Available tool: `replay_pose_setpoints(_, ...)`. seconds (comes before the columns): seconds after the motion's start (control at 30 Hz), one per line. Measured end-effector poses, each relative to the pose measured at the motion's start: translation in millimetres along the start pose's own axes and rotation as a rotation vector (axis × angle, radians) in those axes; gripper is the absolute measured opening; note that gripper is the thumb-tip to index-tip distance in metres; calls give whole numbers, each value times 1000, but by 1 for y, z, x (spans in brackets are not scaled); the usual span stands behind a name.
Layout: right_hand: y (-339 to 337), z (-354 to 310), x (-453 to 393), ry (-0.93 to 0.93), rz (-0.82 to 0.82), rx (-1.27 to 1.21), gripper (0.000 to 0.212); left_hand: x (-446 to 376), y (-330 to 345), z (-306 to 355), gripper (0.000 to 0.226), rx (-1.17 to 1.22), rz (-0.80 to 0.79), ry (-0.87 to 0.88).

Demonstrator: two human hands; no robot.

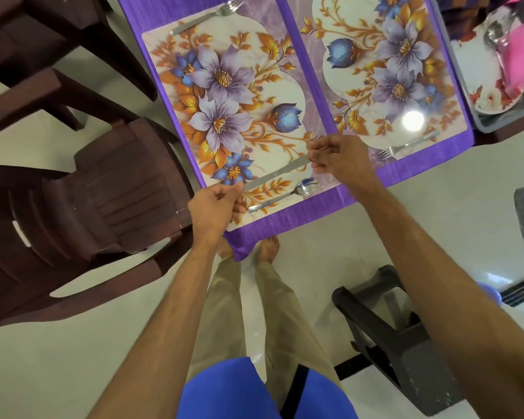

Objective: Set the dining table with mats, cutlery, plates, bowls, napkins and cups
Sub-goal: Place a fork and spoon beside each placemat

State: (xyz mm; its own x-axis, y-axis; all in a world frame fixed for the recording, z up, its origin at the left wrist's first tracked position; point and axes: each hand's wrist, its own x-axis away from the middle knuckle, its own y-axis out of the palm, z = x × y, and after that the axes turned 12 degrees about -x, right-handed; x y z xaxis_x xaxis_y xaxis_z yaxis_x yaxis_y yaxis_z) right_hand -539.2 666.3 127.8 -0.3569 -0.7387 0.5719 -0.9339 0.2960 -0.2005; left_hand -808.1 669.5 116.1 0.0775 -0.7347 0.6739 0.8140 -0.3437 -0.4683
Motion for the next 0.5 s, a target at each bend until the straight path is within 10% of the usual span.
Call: replay_pose_setpoints(0.5, -3, 10, 5, -29, 7, 147, 14, -2, -9, -4, 22, -174, 41, 16)
